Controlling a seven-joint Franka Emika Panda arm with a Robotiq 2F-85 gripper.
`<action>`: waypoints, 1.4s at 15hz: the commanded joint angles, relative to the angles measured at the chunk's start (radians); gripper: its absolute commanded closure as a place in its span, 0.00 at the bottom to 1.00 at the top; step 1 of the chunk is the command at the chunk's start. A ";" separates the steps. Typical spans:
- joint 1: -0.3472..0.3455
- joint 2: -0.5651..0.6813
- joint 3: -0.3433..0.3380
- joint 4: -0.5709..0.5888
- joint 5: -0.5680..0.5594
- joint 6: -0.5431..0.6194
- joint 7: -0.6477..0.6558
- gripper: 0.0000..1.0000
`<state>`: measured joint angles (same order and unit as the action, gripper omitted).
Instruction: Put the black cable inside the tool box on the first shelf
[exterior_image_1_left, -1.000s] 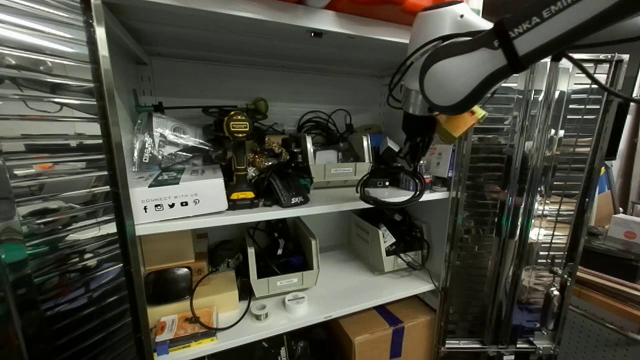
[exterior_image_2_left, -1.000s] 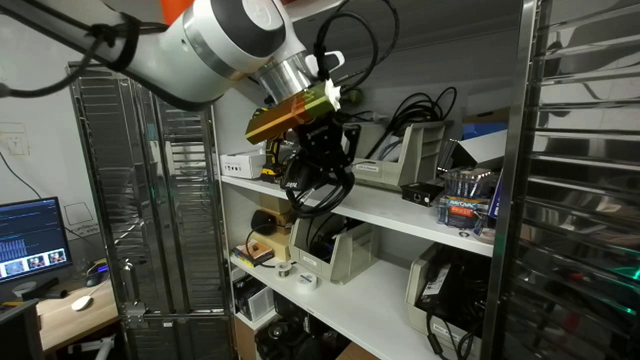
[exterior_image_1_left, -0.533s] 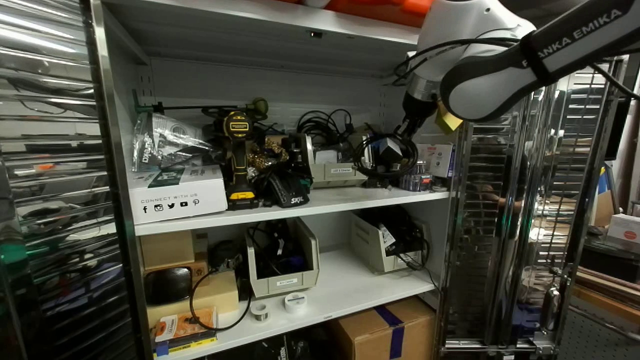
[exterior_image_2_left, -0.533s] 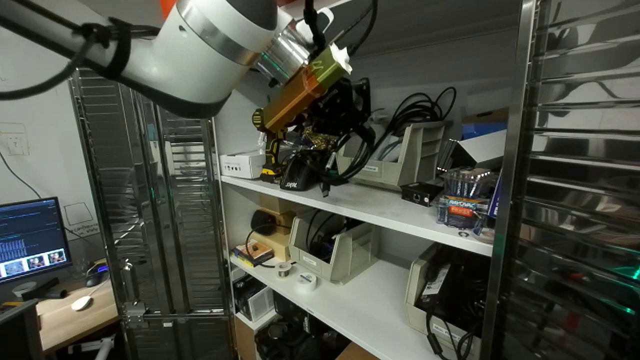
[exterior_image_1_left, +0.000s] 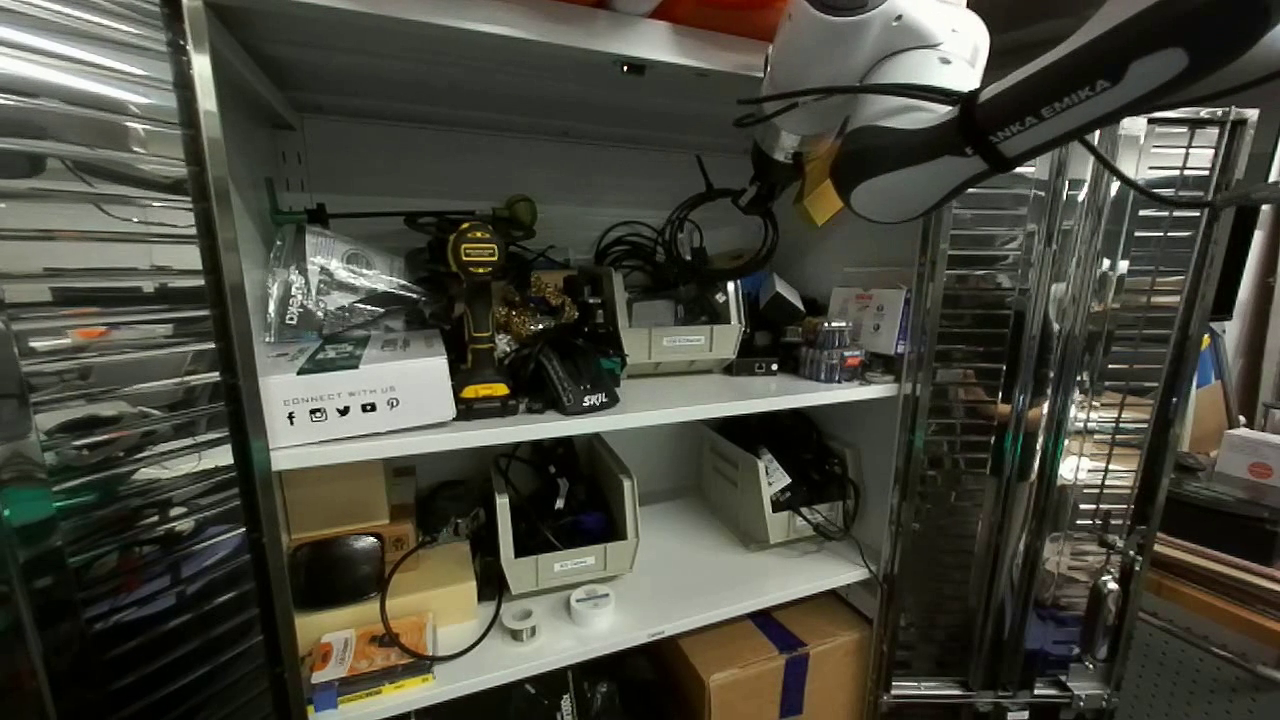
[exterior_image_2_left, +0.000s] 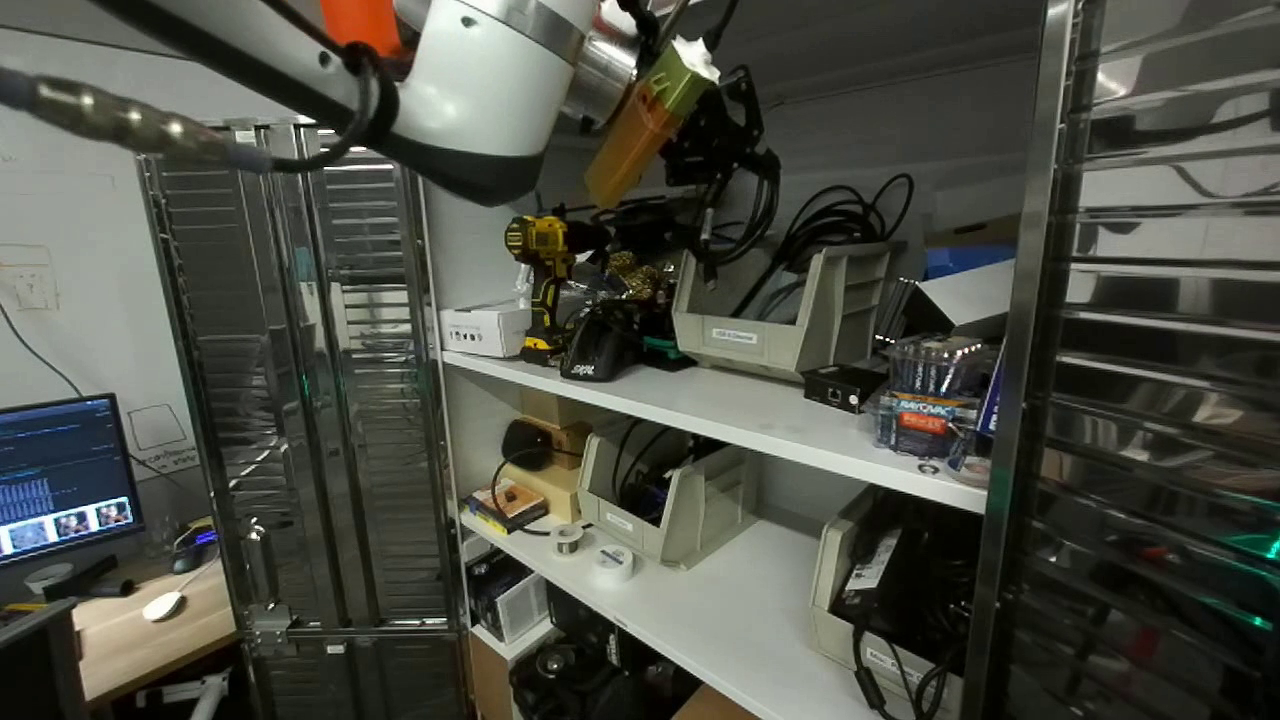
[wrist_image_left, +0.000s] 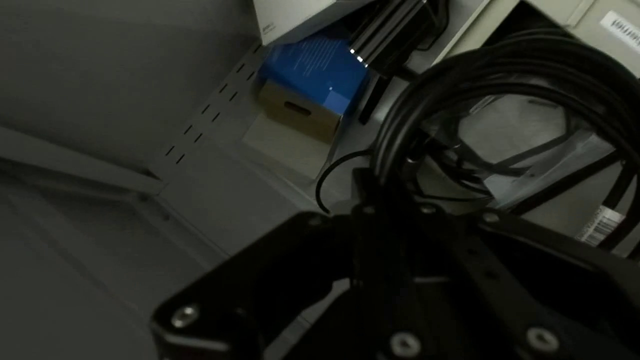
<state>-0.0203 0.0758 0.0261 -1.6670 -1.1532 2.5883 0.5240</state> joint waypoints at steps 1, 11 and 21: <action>0.019 0.154 0.001 0.224 -0.068 -0.075 0.028 0.98; 0.058 0.193 0.004 0.247 0.057 -0.137 -0.132 0.98; 0.047 0.114 -0.031 0.016 0.110 -0.116 -0.285 0.98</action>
<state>0.0330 0.1599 0.0197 -1.6572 -1.0214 2.4613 0.2615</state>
